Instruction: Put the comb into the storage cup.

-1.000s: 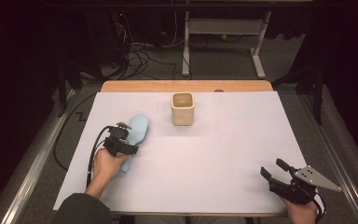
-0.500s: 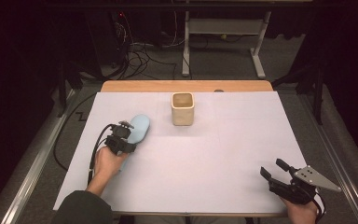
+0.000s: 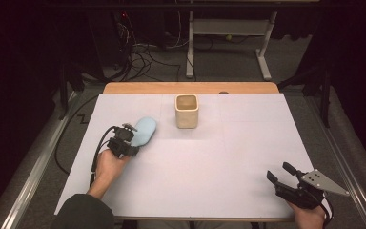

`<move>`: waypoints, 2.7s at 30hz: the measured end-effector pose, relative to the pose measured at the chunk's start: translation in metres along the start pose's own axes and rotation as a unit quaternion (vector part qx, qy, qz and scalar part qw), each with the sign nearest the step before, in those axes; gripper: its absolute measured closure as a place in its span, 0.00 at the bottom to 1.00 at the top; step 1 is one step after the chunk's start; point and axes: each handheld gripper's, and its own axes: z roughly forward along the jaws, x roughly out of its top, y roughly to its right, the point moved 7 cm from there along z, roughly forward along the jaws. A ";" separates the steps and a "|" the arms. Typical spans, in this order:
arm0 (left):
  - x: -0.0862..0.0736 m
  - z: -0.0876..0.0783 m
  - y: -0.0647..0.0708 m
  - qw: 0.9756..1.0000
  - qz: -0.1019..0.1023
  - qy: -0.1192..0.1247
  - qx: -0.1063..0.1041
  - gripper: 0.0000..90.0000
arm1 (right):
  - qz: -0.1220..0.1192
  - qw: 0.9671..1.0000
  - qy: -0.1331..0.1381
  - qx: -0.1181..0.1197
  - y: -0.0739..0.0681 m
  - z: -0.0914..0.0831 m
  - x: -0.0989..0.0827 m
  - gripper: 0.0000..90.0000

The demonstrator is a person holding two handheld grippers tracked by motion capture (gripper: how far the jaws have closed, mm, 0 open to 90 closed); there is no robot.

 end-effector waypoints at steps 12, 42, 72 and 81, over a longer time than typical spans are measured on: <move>-0.002 -0.014 0.012 0.999 0.023 0.031 -0.014 0.77 | 0.000 1.000 0.000 -0.001 0.000 0.000 0.000 0.34; -0.023 -0.059 0.043 0.986 0.045 0.137 -0.089 0.77 | 0.003 1.000 0.005 -0.006 0.000 0.000 0.001 0.33; -0.039 -0.069 0.093 0.969 0.095 0.178 -0.140 0.76 | 0.002 1.000 0.009 -0.006 -0.002 0.000 0.003 0.32; -0.036 -0.067 0.103 0.967 0.103 0.182 -0.146 0.76 | -0.004 1.000 0.009 -0.003 -0.005 0.000 0.003 0.32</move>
